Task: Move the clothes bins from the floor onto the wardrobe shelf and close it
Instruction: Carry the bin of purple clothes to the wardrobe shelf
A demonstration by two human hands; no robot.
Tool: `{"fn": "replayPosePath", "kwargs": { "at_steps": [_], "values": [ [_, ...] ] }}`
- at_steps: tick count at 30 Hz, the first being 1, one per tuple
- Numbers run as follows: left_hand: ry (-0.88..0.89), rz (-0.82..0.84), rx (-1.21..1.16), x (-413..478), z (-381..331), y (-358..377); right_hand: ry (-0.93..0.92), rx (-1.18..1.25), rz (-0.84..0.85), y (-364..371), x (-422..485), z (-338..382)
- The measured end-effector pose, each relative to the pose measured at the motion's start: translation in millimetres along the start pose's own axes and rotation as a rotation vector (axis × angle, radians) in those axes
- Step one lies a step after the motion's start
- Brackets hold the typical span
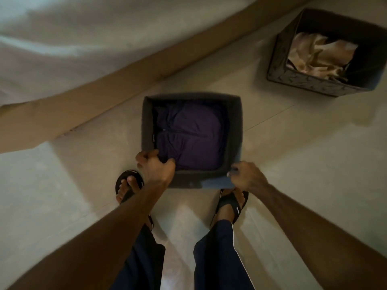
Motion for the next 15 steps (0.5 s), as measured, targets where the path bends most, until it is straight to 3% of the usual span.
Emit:
{"fn": "replayPosePath", "kwargs": {
  "at_steps": [2,6,10,12,15],
  "values": [
    [-0.052,-0.028,0.089,-3.5,13.5,-10.8,-0.052,0.061,0.012,11.8,-13.2,1.4],
    [-0.227,-0.004,0.237,-12.3,49.4,-21.1,-0.035,0.106,-0.219,-5.0,-1.9,18.6],
    [-0.264,0.109,0.137,-10.4,76.2,-16.0,0.041,0.134,-0.309,-10.9,-1.6,34.8],
    [-0.219,0.15,0.019,-13.7,67.0,-19.4,0.032,0.124,-0.292,2.7,-9.8,33.2],
    [-0.138,0.158,-0.186,-8.0,45.8,-24.8,0.043,0.096,-0.107,24.0,-17.1,24.4]
  ]
}}
Point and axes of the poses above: each hand's wrist, its own x-axis towards the middle knuckle, its own y-axis out of the palm, z = x × y, the point moved 3 cm from there along x, towards the middle knuckle, and after that the axes turned 5 degrees about -z, right-handed, at the moved point
